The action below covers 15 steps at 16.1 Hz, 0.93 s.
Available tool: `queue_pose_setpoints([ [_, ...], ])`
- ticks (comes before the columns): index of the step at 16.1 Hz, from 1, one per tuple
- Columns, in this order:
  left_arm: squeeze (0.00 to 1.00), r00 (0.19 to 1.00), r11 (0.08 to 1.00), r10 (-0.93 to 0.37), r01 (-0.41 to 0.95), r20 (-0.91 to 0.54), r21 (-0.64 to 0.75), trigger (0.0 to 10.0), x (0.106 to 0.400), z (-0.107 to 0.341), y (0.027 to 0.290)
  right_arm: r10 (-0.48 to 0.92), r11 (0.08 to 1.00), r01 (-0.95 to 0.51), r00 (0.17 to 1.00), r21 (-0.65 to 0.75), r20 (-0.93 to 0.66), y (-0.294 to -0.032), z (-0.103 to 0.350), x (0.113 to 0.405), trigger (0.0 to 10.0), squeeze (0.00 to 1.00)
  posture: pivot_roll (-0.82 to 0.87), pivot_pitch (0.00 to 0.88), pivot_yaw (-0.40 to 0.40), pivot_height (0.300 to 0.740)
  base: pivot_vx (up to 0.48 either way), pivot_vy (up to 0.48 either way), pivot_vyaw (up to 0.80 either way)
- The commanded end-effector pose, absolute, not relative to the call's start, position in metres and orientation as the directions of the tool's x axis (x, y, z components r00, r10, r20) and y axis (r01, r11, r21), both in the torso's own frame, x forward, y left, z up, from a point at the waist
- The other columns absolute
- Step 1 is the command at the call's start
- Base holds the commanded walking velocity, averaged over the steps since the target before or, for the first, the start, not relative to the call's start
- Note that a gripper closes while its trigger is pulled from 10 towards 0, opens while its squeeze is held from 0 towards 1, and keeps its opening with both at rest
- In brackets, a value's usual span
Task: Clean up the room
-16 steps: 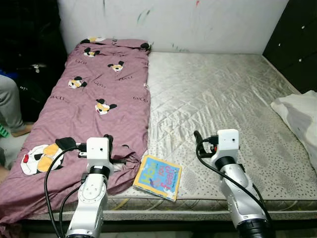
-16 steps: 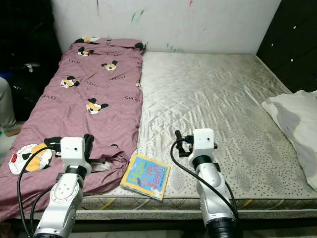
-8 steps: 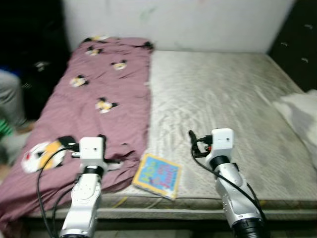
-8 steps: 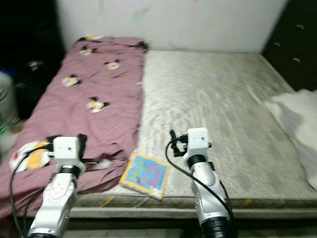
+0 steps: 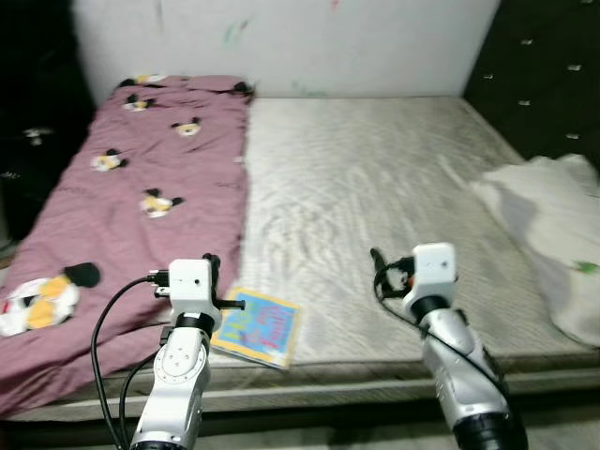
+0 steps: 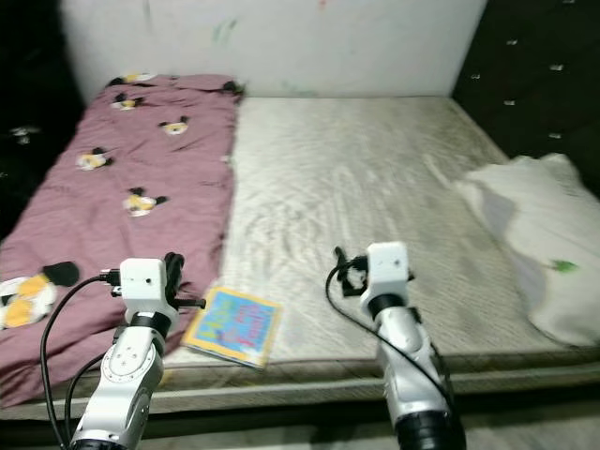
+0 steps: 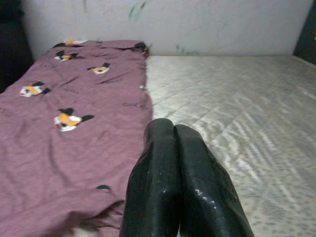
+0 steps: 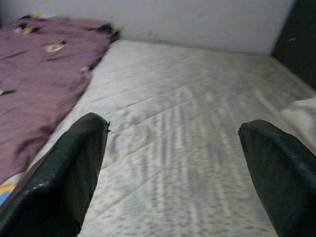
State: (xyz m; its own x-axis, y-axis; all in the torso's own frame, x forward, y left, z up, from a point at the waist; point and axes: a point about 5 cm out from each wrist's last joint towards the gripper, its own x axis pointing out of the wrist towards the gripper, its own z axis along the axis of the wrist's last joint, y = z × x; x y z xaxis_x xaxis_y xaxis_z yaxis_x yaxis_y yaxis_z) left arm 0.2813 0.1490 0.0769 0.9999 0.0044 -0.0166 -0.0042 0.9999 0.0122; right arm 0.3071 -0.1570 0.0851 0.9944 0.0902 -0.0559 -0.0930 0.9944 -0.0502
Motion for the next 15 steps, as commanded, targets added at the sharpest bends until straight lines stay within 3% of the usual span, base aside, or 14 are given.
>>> queue_pose_setpoints([
  [1,0.0,1.0,1.0,0.02,-0.02,-0.014,0.022,10.0,0.2817,0.0784,0.1573,0.104,0.994,-0.106,0.993,-0.04,-0.055,-0.1507,0.0855,0.3079,10.0,0.0,0.01,0.001,-0.008,0.74,0.0,0.0,0.0],
  [6,0.0,1.0,1.0,-0.028,0.028,0.002,-0.004,10.0,0.2806,0.0808,0.1518,0.1,0.994,-0.102,0.993,-0.04,-0.058,-0.1519,0.0856,0.308,10.0,0.0,0.01,0.008,-0.009,0.74,0.0,0.0,-0.5],
  [15,0.0,0.999,0.999,-0.045,0.045,0.002,-0.02,10.0,0.2803,0.0806,0.1506,0.095,0.994,-0.097,0.994,-0.044,-0.058,-0.1529,0.0853,0.3072,10.0,0.0,0.01,0.015,-0.008,0.74,0.138,0.0,0.0],
])
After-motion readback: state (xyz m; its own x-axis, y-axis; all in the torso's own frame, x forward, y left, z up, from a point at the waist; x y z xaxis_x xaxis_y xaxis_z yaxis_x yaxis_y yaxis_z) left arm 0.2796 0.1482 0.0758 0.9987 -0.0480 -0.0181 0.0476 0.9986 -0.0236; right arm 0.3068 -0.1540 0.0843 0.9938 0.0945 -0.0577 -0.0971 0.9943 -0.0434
